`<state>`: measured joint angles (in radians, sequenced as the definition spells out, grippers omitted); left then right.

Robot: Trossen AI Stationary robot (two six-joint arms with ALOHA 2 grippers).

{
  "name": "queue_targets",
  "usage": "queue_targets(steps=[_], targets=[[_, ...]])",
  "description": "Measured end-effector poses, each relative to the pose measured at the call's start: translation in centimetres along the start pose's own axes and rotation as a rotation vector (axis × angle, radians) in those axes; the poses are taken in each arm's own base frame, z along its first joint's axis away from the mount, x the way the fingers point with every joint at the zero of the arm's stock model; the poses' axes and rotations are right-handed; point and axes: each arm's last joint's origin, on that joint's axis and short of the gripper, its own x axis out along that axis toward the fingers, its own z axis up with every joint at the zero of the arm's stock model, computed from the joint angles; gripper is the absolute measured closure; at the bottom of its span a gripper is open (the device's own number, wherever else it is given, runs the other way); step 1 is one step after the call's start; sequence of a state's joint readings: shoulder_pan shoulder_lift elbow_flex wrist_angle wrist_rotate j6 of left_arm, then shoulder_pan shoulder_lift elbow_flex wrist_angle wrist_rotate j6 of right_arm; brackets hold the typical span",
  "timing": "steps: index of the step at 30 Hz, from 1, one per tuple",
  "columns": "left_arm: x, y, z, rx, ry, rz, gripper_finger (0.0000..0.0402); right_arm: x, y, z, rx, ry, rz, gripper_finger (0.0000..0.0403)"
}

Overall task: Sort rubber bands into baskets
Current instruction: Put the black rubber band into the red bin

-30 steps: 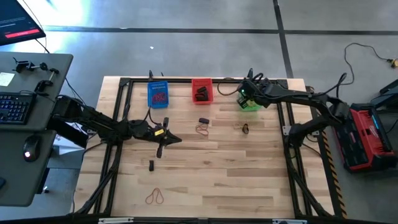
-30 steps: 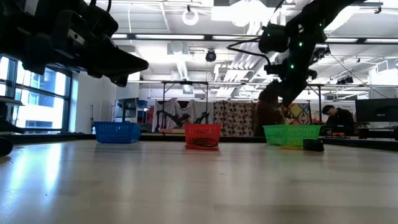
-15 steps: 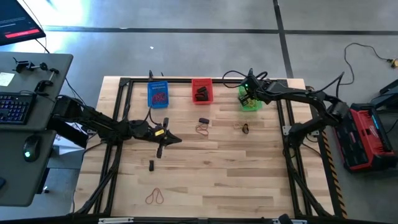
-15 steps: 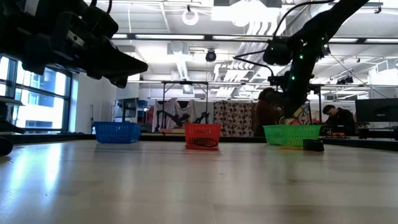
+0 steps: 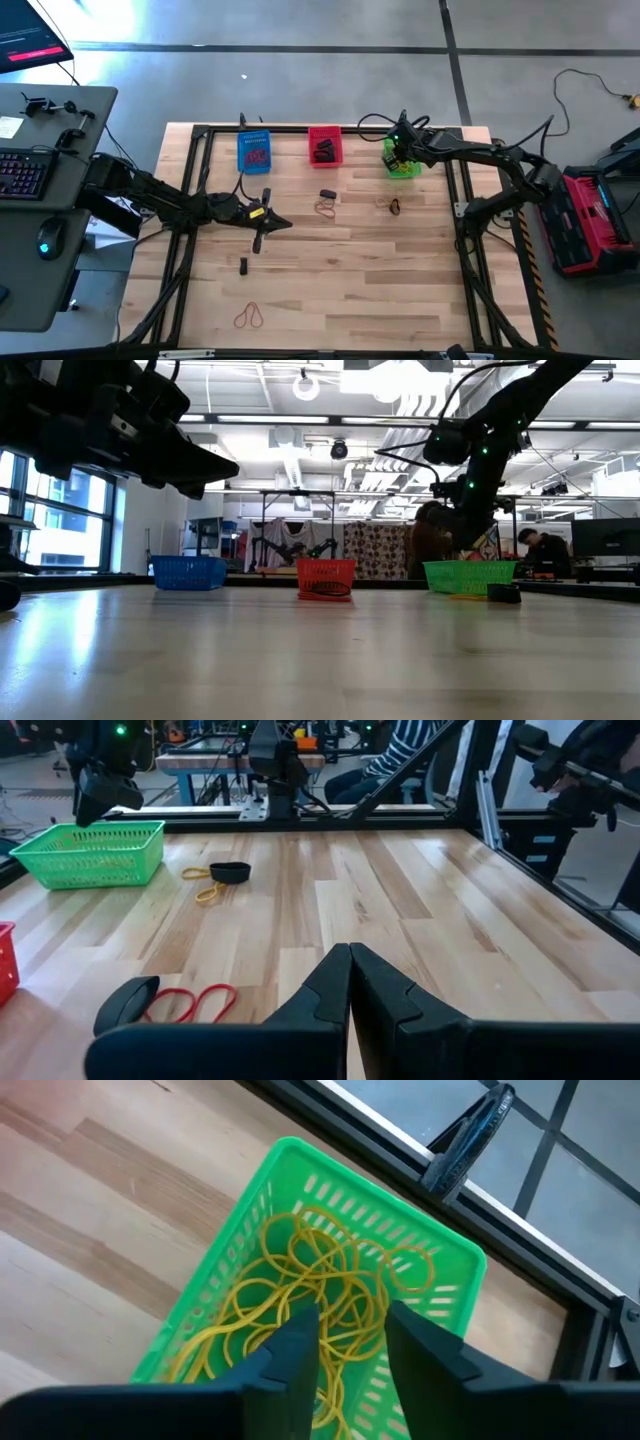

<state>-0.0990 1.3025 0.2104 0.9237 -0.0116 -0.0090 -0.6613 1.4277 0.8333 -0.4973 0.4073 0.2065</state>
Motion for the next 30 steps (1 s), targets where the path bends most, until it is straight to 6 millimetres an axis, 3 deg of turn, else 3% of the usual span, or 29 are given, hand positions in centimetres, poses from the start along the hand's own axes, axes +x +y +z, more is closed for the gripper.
queue_targets(steps=[4, 9, 15, 21, 30], targets=[[0.0, 0.0, 0.0, 0.002, 0.0, 0.0, 0.0401, 0.0, 0.1, 0.0, -0.01, 0.004, 0.025, 0.029], [0.0, 0.0, 0.0, 0.001, 0.0, 0.0, 0.0401, -0.9, 1.4, 1.0, -0.057, -0.053, 0.196, 0.029], [0.0, 0.0, 0.0, -0.005, 0.0, -0.001, 0.0401, -3.1, 5.5, 1.4, -0.168, -0.186, 0.476, 0.0283], [0.0, 0.0, 0.0, -0.005, 0.002, -0.001, 0.0401, -5.6, 10.1, 0.2, -0.284, -0.294, 0.601, 0.0259], [0.0, 0.0, -0.1, -0.017, 0.009, 0.018, 0.0401, -4.8, 15.7, -1.8, -0.367, -0.351, 0.654, 0.0226]])
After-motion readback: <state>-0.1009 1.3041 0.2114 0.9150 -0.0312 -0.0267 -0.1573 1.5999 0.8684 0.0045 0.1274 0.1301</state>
